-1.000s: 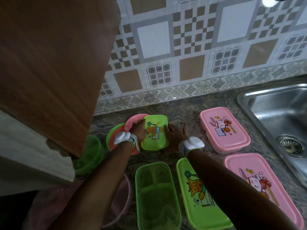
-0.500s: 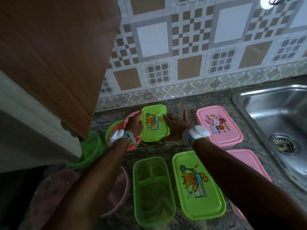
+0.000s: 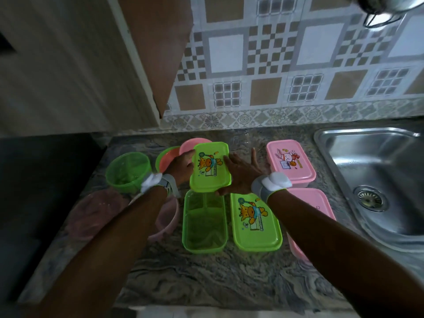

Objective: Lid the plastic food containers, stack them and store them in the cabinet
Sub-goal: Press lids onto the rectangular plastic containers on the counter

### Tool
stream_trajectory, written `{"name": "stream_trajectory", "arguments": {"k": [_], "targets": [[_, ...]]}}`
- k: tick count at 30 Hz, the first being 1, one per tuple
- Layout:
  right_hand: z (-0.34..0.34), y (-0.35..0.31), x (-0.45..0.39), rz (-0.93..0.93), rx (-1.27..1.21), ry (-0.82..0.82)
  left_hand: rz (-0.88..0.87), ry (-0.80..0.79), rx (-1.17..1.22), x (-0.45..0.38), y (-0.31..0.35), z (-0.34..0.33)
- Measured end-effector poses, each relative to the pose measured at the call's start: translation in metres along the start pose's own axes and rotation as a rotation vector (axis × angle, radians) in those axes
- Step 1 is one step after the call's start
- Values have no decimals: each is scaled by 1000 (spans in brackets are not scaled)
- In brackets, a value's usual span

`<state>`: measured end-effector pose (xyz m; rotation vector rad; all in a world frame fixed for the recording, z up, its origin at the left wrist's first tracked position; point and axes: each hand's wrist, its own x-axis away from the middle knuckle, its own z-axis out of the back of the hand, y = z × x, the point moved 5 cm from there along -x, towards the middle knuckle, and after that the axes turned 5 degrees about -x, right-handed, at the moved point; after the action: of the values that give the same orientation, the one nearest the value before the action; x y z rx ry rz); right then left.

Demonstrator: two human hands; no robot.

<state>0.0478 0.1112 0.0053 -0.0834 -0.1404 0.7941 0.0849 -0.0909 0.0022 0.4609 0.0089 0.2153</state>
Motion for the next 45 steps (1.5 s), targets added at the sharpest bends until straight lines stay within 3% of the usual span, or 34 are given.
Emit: {"name": "stream_trajectory", "arguments": {"k": [20,25,36,45], "targets": [[-33,-54,110,52,27,-98,73,-132,-83,127,1,-27],[-35,-64,111,35,25,-90,59,-123,-197,133,2,-30],[-53,-63,107,51,54,-88,46,-284,-379,128,-4,-43],[-37,-52,89,87,107,-151,-127,-430,-562,112,-3,-22]]}}
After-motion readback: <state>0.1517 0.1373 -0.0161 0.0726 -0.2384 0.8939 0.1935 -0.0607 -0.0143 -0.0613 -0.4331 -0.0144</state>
